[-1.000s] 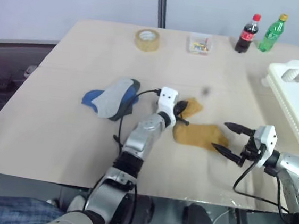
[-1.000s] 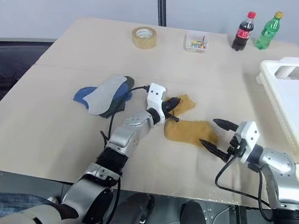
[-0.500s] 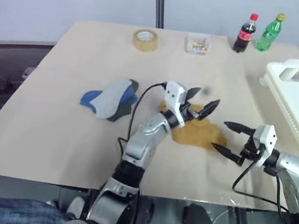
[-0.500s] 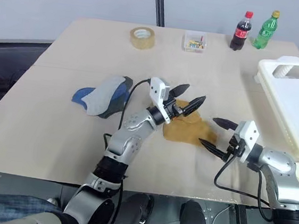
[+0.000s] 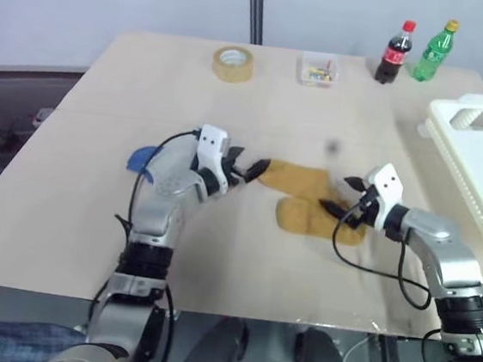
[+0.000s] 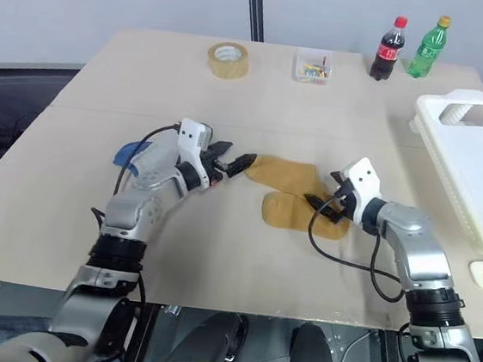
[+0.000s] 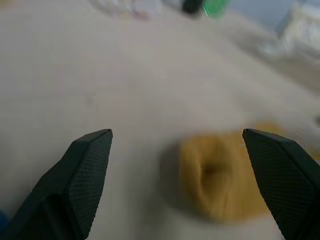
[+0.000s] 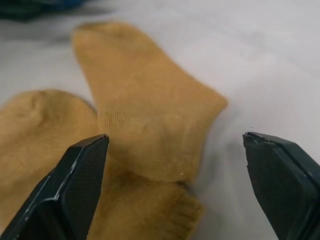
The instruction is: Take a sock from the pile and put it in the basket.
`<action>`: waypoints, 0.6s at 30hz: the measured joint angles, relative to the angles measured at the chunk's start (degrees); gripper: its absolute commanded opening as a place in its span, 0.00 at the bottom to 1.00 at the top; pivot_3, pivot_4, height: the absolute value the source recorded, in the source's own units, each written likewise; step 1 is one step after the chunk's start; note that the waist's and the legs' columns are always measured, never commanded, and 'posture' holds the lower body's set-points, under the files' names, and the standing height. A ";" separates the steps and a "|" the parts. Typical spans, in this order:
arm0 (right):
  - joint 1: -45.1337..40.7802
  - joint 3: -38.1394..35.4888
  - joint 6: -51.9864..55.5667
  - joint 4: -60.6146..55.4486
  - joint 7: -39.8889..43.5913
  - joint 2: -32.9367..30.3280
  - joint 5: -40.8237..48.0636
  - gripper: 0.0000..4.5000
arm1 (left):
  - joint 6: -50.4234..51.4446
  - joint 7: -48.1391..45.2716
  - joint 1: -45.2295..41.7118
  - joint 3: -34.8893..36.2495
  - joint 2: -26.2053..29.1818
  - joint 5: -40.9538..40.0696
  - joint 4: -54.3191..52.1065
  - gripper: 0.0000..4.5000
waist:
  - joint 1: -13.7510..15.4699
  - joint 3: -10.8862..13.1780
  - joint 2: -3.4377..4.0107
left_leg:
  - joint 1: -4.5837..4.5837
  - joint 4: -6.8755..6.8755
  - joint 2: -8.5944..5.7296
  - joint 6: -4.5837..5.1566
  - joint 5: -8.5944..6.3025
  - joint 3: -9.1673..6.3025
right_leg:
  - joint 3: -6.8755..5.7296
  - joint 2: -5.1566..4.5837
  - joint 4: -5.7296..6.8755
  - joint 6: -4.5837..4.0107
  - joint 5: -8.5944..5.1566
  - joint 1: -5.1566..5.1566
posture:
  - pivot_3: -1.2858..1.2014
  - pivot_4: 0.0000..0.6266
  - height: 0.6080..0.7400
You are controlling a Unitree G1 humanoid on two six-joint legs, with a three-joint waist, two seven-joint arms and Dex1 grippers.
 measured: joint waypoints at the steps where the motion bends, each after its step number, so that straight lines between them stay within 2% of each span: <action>1: 0.00 0.01 0.50 -0.01 -0.08 0.01 -0.01 0.70 | 0.58 -0.87 -0.02 -0.11 0.26 -0.05 0.27 1.00 | -0.10 0.00 0.00 | 0.00 0.00 0.00 0.00 0.00 0.00 | 0.00 -0.01 0.00 0.00 0.00 0.00 | 0.52 0.24 1.00; 7: 0.49 0.15 0.44 -0.28 -0.51 -0.62 -1.28 0.05 | 2.38 -4.96 -0.44 -2.27 2.30 0.33 1.93 1.00 | -0.52 0.00 0.00 | 0.00 0.00 0.01 0.00 0.00 0.01 | 0.01 0.00 0.03 0.00 0.00 0.00 | 0.52 0.24 1.00; 8: 0.52 0.13 0.41 -0.28 -0.67 -0.43 -1.29 0.01 | 2.37 -5.01 -0.76 -2.27 2.15 0.44 2.65 1.00 | -0.57 0.00 0.00 | 0.00 0.00 0.01 0.00 0.00 0.01 | 0.02 0.01 0.04 0.00 0.00 0.01 | 0.52 0.24 1.00; 12: 0.52 0.13 0.10 -0.30 -0.95 0.37 -1.32 0.01 | 1.22 -5.04 -1.53 -2.76 2.04 1.98 4.49 1.00 | -0.60 0.00 0.00 | 0.00 0.00 0.01 0.00 0.00 0.01 | 0.02 0.00 0.03 0.00 0.00 0.00 | 0.52 0.24 1.00; 16: 0.61 0.13 -0.86 -0.31 -0.85 0.60 -1.54 0.00 | -0.78 -4.37 -2.20 -2.95 1.19 3.52 6.32 0.77 | -0.52 -0.01 0.01 | 0.01 0.01 0.01 0.00 0.00 0.01 | 0.02 0.00 0.04 0.00 0.00 0.01 | 0.52 0.24 1.00; 17: 0.69 0.10 -1.09 -0.31 -0.77 0.60 -1.63 0.00 | -1.01 -4.36 -2.20 -2.94 1.09 3.57 6.56 0.63 | -0.52 -0.01 0.01 | 0.00 0.01 0.01 0.00 0.00 0.01 | 0.02 0.00 0.04 0.00 0.00 0.01 | 0.52 0.24 1.00; 18: 0.80 0.10 -1.35 -0.31 -0.70 0.60 -1.71 0.00 | -1.05 -4.37 -2.18 -2.95 0.82 3.59 6.66 0.54 | -0.53 -0.01 0.01 | 0.00 0.01 0.01 0.00 0.00 0.01 | 0.02 0.00 0.04 0.00 0.00 0.00 | 0.52 0.24 1.00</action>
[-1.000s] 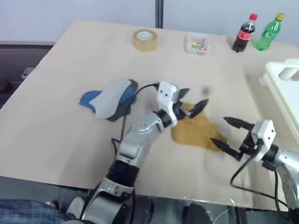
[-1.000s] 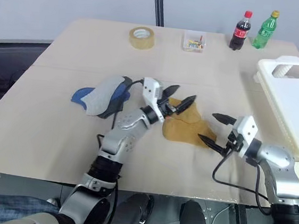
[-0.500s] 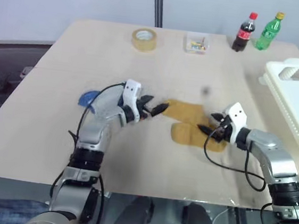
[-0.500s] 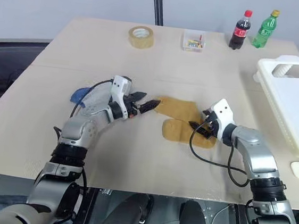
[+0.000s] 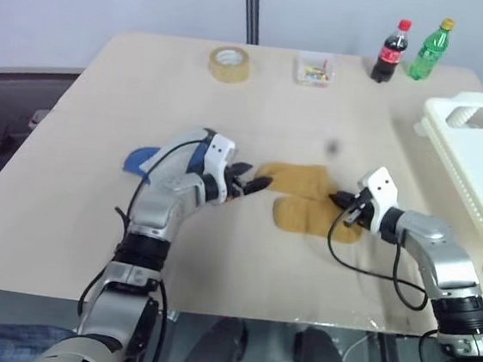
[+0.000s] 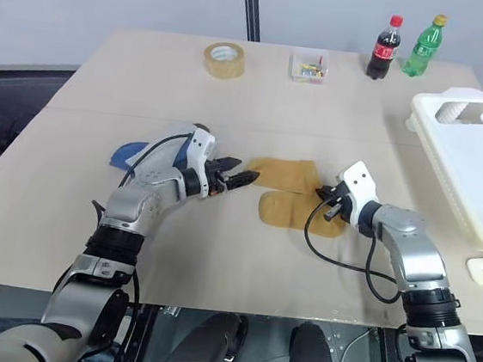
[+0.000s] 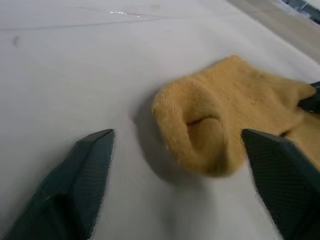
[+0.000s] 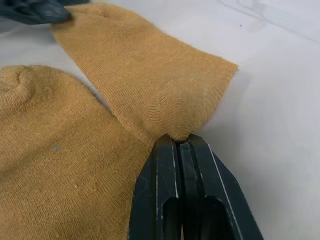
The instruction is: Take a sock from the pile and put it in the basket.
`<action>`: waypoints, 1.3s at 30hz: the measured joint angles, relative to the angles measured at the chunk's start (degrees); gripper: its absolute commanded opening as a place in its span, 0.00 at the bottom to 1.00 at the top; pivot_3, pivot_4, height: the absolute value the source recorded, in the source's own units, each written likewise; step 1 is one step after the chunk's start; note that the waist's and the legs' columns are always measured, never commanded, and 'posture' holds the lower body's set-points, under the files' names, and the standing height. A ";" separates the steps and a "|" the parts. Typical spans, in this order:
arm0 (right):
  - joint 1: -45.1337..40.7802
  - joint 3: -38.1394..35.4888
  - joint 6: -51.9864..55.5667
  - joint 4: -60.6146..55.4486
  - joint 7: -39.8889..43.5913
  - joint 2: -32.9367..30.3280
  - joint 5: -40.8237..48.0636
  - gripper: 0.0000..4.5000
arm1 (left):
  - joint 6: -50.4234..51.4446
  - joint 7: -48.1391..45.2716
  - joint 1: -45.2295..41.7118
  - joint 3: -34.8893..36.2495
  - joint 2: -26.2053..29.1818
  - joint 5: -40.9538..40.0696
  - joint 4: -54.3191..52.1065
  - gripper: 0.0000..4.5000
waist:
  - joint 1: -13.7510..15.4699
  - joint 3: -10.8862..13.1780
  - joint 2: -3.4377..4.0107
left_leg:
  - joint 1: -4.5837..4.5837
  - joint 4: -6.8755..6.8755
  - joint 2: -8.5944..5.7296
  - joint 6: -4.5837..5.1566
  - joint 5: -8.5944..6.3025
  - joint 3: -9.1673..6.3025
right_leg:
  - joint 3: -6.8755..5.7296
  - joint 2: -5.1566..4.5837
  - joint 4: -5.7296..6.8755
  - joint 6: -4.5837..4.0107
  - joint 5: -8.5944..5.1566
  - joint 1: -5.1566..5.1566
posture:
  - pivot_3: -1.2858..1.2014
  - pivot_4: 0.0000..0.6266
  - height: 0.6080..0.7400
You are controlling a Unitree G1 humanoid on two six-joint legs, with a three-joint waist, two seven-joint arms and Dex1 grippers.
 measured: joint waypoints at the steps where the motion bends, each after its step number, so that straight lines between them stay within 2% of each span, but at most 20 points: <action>1: 0.03 0.00 -0.16 0.00 -0.01 0.01 -0.02 0.00 | 0.00 -0.01 0.00 -0.02 -0.16 -0.01 -0.01 0.42 | 0.00 0.00 0.00 | 0.00 0.00 0.00 0.00 0.00 0.00 | 0.00 0.00 0.00 0.00 0.00 0.00 | 0.52 0.24 1.00; 2: 0.03 0.00 -0.35 0.00 -0.02 0.02 -0.03 0.00 | 0.01 -0.01 0.02 -0.02 -0.24 -0.01 -0.02 0.35 | -0.02 0.00 0.00 | 0.00 0.00 0.00 0.00 0.00 0.00 | 0.00 0.00 0.00 0.00 0.00 0.00 | 0.52 0.24 1.00; 3: 0.05 -0.01 -0.58 -0.01 -0.04 0.02 -0.06 0.00 | 0.01 -0.01 0.34 -0.03 -0.24 0.00 -0.52 0.22 | -0.09 0.00 0.00 | 0.00 0.00 0.00 0.00 0.00 0.00 | 0.01 0.00 0.00 0.00 0.00 0.00 | 0.52 0.24 1.00; 5: 0.11 -0.07 -0.75 -0.05 -0.14 0.02 -0.11 0.00 | 0.07 0.01 1.29 -0.11 -0.24 -0.01 -1.66 0.04 | -0.12 0.00 0.00 | 0.00 0.00 0.00 0.00 0.00 0.00 | 0.01 0.00 0.00 0.00 0.00 -0.01 | 0.52 0.24 1.00; 6: 0.11 -0.09 -0.76 -0.14 -0.22 0.02 -0.11 0.00 | 0.12 0.07 2.02 -0.13 -0.24 -0.04 -2.38 0.01 | -0.12 0.00 0.00 | 0.00 -0.01 0.00 0.00 0.00 0.00 | 0.02 0.00 0.01 0.00 0.00 -0.01 | 0.52 0.24 1.00; 9: 0.15 -0.18 -0.74 -0.90 -0.25 0.02 -0.04 0.00 | 0.29 0.41 3.34 -0.09 -0.22 -0.17 -4.76 0.01 | -0.05 0.00 0.00 | -0.01 -0.01 0.00 0.00 0.00 0.00 | 0.02 0.00 0.00 0.00 0.00 -0.02 | 0.52 0.24 1.00; 14: 1.01 -3.80 3.12 -10.07 0.45 -0.90 5.57 0.00 | 5.33 0.07 7.05 1.51 0.52 -5.57 -19.14 0.01 | -0.04 0.01 0.01 | -0.10 -0.02 0.01 0.00 0.00 -0.02 | 0.02 -0.01 -0.02 0.00 0.00 -0.10 | 0.52 0.24 1.00; 17: 3.28 -7.66 8.87 -18.01 1.70 -4.96 10.89 0.00 | 12.84 0.11 9.88 3.57 3.15 -12.68 -31.78 0.01 | 0.06 0.01 0.01 | -0.14 -0.05 0.01 0.01 -0.01 -0.05 | 0.02 -0.02 -0.05 0.00 0.00 -0.11 | 0.52 0.24 1.00; 22: 7.16 -12.70 17.37 -26.33 2.53 -10.58 18.34 0.00 | 21.57 2.07 14.02 3.40 7.35 -18.41 -43.22 0.01 | 0.23 0.01 0.04 | -0.01 -0.06 0.01 0.01 -0.01 -0.02 | 0.04 -0.01 -0.03 0.00 0.00 0.00 | 0.52 0.24 1.00; 26: 7.01 -14.35 19.28 -26.88 1.15 -11.58 19.59 0.00 | 22.20 5.79 14.65 3.13 5.58 -18.90 -43.78 0.01 | 0.26 0.01 0.03 | 0.10 -0.05 0.02 0.01 -0.01 -0.01 | 0.02 0.02 -0.01 0.00 0.00 0.05 | 0.52 0.24 1.00; 32: 7.60 -7.06 12.87 -18.90 -0.11 -6.55 14.23 0.00 | 16.55 9.73 14.64 -0.60 2.74 -13.09 -39.07 0.01 | 0.23 0.02 0.01 | 0.06 -0.06 0.01 0.01 -0.01 0.06 | 0.08 -0.01 -0.02 0.00 0.00 0.04 | 0.52 0.24 1.00; 39: 5.18 -4.55 7.22 -10.49 -1.25 -3.07 9.67 0.00 | 12.35 9.86 15.00 -2.10 2.53 -9.60 -35.63 0.01 | 0.19 0.02 0.02 | 0.07 -0.07 0.01 0.00 -0.01 0.04 | 0.07 0.01 -0.02 0.00 0.00 0.03 | 0.52 0.24 1.00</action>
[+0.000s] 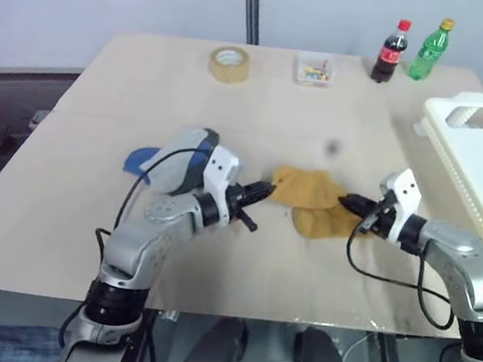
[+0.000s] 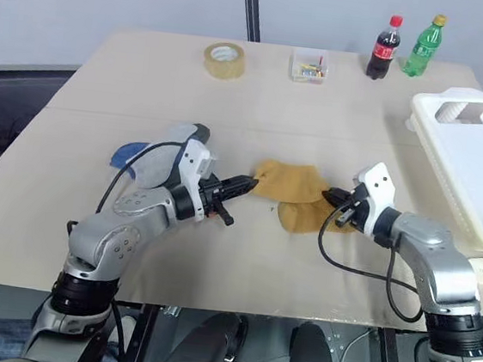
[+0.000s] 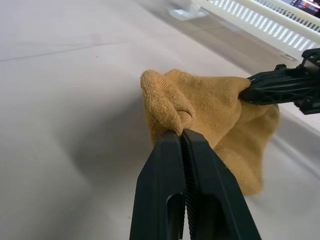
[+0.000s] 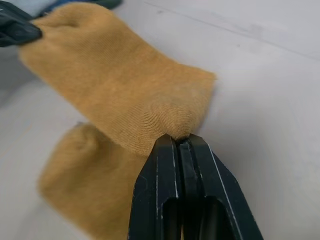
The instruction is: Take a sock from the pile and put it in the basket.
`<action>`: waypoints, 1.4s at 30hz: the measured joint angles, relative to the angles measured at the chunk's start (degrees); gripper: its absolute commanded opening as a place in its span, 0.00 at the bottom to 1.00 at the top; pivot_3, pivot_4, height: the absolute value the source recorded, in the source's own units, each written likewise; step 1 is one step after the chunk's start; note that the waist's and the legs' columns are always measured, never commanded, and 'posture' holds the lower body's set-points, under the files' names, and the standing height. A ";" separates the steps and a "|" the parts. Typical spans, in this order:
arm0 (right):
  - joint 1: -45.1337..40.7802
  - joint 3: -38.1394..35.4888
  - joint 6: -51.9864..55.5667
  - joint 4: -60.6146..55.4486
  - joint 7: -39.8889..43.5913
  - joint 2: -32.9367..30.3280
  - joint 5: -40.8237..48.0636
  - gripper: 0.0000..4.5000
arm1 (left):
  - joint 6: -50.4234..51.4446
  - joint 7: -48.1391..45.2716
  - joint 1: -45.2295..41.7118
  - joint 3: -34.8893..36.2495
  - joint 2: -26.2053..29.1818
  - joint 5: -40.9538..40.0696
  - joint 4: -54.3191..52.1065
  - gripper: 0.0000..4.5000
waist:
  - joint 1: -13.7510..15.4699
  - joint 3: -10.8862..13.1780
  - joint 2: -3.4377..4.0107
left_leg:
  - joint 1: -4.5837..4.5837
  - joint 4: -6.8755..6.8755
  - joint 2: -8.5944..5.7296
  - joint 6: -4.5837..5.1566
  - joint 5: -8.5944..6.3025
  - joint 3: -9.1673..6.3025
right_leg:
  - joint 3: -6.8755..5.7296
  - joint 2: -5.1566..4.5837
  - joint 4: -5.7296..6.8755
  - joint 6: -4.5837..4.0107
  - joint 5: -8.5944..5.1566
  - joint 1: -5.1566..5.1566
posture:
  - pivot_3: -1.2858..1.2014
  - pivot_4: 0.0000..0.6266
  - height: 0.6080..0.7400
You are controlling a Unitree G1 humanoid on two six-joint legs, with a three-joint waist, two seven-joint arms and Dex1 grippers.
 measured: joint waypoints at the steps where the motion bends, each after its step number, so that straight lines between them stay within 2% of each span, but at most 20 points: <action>1: -0.65 0.79 -1.77 2.12 -0.04 1.33 -1.12 0.00 | -1.27 0.04 -0.02 -0.79 -0.23 1.02 1.04 0.01 | 0.01 0.00 0.00 | 0.00 -0.01 0.00 0.00 0.00 0.00 | 0.00 0.00 -0.01 0.00 0.00 0.00 | 0.52 0.24 1.00; 10: -9.43 2.83 -8.48 13.19 2.02 2.96 -4.99 0.00 | -7.22 0.19 -2.96 -4.01 -4.44 5.68 6.83 0.01 | -0.05 0.00 0.00 | -0.01 -0.06 -0.01 0.00 0.00 -0.01 | -0.01 0.00 -0.04 0.00 0.00 -0.01 | 0.52 0.24 1.00; 13: -9.66 3.40 -8.74 15.33 2.86 2.95 -5.57 0.18 | -7.83 0.16 -3.00 -4.01 -4.50 6.52 7.54 0.00 | -0.09 0.00 0.01 | -0.06 -0.07 -0.01 0.00 0.00 -0.01 | 0.00 -0.01 -0.05 0.00 0.00 -0.06 | 0.52 0.24 1.00; 16: -10.22 3.43 -8.72 17.20 2.68 3.23 -5.89 0.47 | -8.68 -0.02 -2.65 -4.02 -4.46 7.35 7.73 0.00 | -0.13 0.00 0.01 | -0.05 -0.05 -0.01 -0.01 0.01 0.00 | 0.01 -0.01 -0.02 0.00 0.00 -0.07 | 0.52 0.24 1.00; 24: -13.62 3.08 -5.87 18.57 2.70 5.42 -4.47 0.47 | -9.09 -0.10 -1.84 -4.12 -4.41 8.58 8.23 0.00 | -0.12 0.00 0.01 | -0.05 -0.04 -0.01 -0.01 0.01 -0.01 | 0.01 -0.01 -0.02 0.00 0.00 -0.06 | 0.52 0.24 1.00; 27: -14.21 3.11 -5.21 19.77 2.63 5.94 -4.34 0.29 | -9.25 -0.11 -1.72 -4.12 -4.45 8.99 8.23 0.00 | -0.12 0.00 0.01 | -0.04 -0.03 -0.01 -0.01 0.01 -0.02 | 0.00 -0.01 0.00 0.00 0.00 -0.07 | 0.52 0.24 1.00; 29: -14.47 3.14 -5.30 20.76 2.52 5.92 -4.96 0.07 | -9.36 -0.10 -1.63 -4.11 -4.46 9.08 8.23 0.00 | -0.13 0.00 0.01 | -0.05 -0.03 -0.01 -0.01 0.01 -0.01 | 0.01 -0.01 -0.01 0.00 0.00 -0.07 | 0.52 0.24 1.00; 30: -14.78 3.14 -5.48 21.42 2.55 5.91 -5.30 0.01 | -9.40 -0.10 -1.60 -4.11 -4.46 9.23 8.23 0.00 | -0.19 0.00 0.01 | -0.05 -0.04 -0.01 -0.01 0.01 -0.01 | 0.01 0.00 -0.01 0.00 0.00 -0.07 | 0.52 0.24 1.00; 38: -15.73 2.84 -5.62 21.47 2.64 5.67 -5.19 0.01 | -9.42 -0.29 -0.52 -2.98 -4.96 7.91 7.56 0.00 | -0.24 0.00 0.01 | -0.06 -0.04 -0.01 -0.01 0.01 0.00 | 0.04 -0.01 -0.01 0.00 0.00 -0.10 | 0.52 0.24 1.00; 42: -14.76 -0.43 -0.03 12.05 2.65 2.19 -1.93 0.01 | -6.35 -3.83 4.01 0.18 -7.73 -4.45 -1.87 0.00 | -0.03 0.01 0.03 | -0.23 -0.02 -0.01 -0.01 0.00 -0.08 | -0.03 -0.03 -0.05 -0.01 0.00 -0.21 | 0.52 0.24 1.00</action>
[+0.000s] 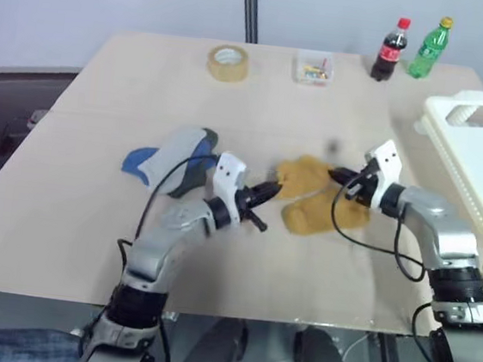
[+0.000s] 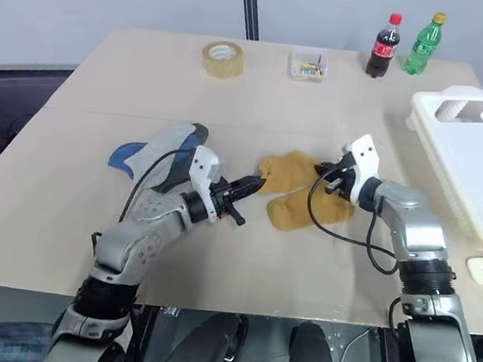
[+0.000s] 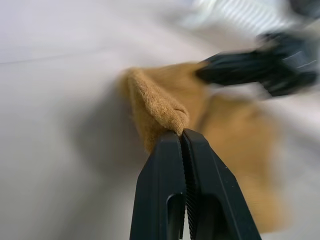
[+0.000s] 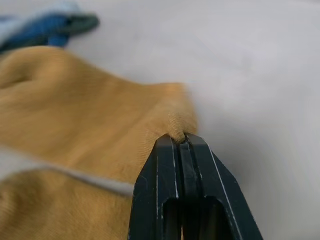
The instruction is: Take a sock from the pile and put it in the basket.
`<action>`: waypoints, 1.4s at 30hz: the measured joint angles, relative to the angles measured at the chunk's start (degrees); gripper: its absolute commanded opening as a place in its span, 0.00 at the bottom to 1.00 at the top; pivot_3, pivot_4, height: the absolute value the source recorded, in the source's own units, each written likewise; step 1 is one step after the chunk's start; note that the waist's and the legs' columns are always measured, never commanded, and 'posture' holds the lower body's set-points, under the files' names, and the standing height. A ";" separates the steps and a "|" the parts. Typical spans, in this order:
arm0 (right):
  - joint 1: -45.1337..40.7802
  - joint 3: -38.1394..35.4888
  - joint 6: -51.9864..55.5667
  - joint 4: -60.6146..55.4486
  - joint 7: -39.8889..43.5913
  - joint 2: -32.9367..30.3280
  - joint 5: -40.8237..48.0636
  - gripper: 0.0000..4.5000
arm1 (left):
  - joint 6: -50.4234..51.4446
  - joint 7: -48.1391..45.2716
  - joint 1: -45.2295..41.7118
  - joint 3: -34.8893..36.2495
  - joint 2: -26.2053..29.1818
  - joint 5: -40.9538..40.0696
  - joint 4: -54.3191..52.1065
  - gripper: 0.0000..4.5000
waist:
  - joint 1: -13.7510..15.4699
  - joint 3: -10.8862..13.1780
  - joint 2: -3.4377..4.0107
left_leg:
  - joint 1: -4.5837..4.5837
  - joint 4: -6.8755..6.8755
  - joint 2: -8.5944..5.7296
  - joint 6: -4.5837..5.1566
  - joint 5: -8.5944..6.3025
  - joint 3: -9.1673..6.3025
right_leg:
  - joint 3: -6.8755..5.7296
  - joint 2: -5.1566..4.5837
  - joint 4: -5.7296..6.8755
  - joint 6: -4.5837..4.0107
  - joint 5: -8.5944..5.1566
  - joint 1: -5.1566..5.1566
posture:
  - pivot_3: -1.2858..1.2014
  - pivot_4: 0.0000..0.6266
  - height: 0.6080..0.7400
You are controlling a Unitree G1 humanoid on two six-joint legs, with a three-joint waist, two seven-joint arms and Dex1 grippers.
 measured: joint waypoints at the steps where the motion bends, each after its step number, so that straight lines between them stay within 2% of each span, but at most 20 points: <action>1: 0.39 -0.84 1.43 -2.41 0.05 -0.87 0.93 0.01 | 0.57 -0.50 0.36 0.30 0.00 -2.11 -2.18 0.00 | 0.06 0.00 0.00 | 0.02 0.00 0.00 0.00 0.00 -0.01 | -0.01 0.00 0.00 0.00 0.00 0.02 | 0.52 0.24 1.00; 4: 5.09 -3.14 8.10 -11.05 0.82 -5.47 5.03 0.01 | 3.43 -0.46 2.99 0.67 1.05 -7.60 -8.24 0.00 | 0.27 -0.01 0.01 | 0.04 0.00 0.00 0.01 0.00 0.01 | 0.00 0.00 -0.02 0.00 0.00 0.08 | 0.52 0.24 1.00; 7: 9.00 -6.07 15.23 -16.66 0.31 -9.38 8.43 0.01 | 6.67 1.31 5.90 0.66 1.55 -10.82 -9.28 0.00 | 0.15 -0.01 0.02 | 0.13 0.02 -0.01 0.01 -0.01 0.06 | 0.05 0.01 0.03 0.00 0.00 0.12 | 0.52 0.24 1.00; 10: 12.39 -8.06 18.43 -19.21 -0.71 -11.65 9.67 0.01 | 7.04 2.85 8.13 -1.43 2.68 -9.00 -8.92 0.00 | 0.11 -0.01 0.02 | 0.19 0.00 0.02 0.02 -0.01 0.08 | 0.05 0.04 0.03 0.00 0.00 0.18 | 0.52 0.24 1.00; 20: 16.50 -7.86 17.59 -19.19 -4.20 -10.90 9.06 0.01 | 1.14 6.35 8.34 -7.48 0.30 1.09 -1.09 0.00 | 0.53 -0.01 0.02 | 0.19 -0.01 0.00 0.02 -0.01 0.11 | 0.07 0.01 0.01 0.00 0.00 0.19 | 0.52 0.24 1.00; 26: 17.44 -6.29 16.07 -18.48 -4.50 -10.88 7.56 0.01 | 2.76 7.91 8.75 -7.70 -1.52 1.67 2.28 0.00 | 0.63 -0.01 0.02 | 0.19 -0.01 0.00 0.02 -0.01 0.11 | 0.07 0.01 0.01 0.00 0.00 0.18 | 0.52 0.24 1.00; 29: 17.77 -6.08 15.96 -18.49 -4.09 -10.88 7.58 0.19 | 2.50 8.35 8.57 -7.68 -1.21 2.84 3.61 0.00 | 0.64 -0.01 0.02 | 0.20 -0.01 0.01 0.02 -0.01 0.10 | 0.05 0.03 0.02 0.00 0.00 0.19 | 0.52 0.24 1.00; 33: 18.79 -6.08 15.56 -18.49 -3.74 -11.39 7.38 0.56 | 1.20 8.38 6.78 -7.41 -1.24 4.02 5.71 0.00 | 0.94 -0.01 0.02 | 0.20 0.00 0.00 0.02 -0.01 0.11 | 0.06 0.02 0.01 0.00 0.00 0.20 | 0.52 0.24 1.00; 39: 16.47 -6.93 7.81 -18.56 -3.31 -10.27 6.54 0.56 | -1.66 8.84 5.32 -7.27 -1.98 6.21 8.16 0.00 | 1.04 -0.02 0.03 | 0.23 -0.02 0.01 0.01 -0.01 0.10 | 0.05 0.03 0.02 0.01 0.00 0.20 | 0.52 0.24 1.00; 42: 16.62 -3.64 1.46 -18.78 -1.14 -9.13 4.50 0.56 | -2.44 8.81 4.95 -7.32 -2.21 6.58 8.91 0.00 | 1.28 -0.03 0.04 | 0.24 -0.02 0.01 0.01 -0.01 0.11 | 0.05 0.03 0.02 0.01 0.00 0.21 | 0.52 0.24 1.00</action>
